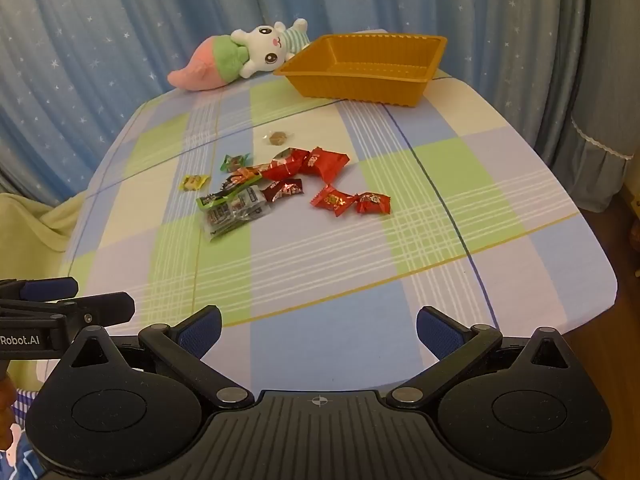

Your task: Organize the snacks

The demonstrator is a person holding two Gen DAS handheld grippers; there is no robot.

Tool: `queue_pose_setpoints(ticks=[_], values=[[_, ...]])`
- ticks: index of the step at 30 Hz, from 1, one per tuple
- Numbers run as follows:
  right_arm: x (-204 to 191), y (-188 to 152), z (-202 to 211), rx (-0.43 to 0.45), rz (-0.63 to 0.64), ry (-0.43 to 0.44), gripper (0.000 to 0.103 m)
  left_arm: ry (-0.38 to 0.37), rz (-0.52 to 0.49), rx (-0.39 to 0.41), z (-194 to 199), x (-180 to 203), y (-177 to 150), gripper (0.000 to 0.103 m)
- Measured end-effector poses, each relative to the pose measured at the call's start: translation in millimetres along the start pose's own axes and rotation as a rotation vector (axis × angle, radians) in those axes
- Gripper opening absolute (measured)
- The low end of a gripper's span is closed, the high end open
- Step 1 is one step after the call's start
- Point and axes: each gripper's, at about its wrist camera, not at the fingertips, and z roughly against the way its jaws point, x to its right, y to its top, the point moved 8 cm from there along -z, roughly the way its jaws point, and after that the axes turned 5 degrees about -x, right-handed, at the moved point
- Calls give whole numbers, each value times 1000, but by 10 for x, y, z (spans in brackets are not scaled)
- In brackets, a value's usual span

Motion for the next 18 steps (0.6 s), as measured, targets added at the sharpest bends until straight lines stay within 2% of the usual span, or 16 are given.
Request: queue_pose_setpoints(ticks=[18], values=[[-61, 24, -34, -1, 14, 0, 103, 1, 12, -2, 33, -75, 7, 100]])
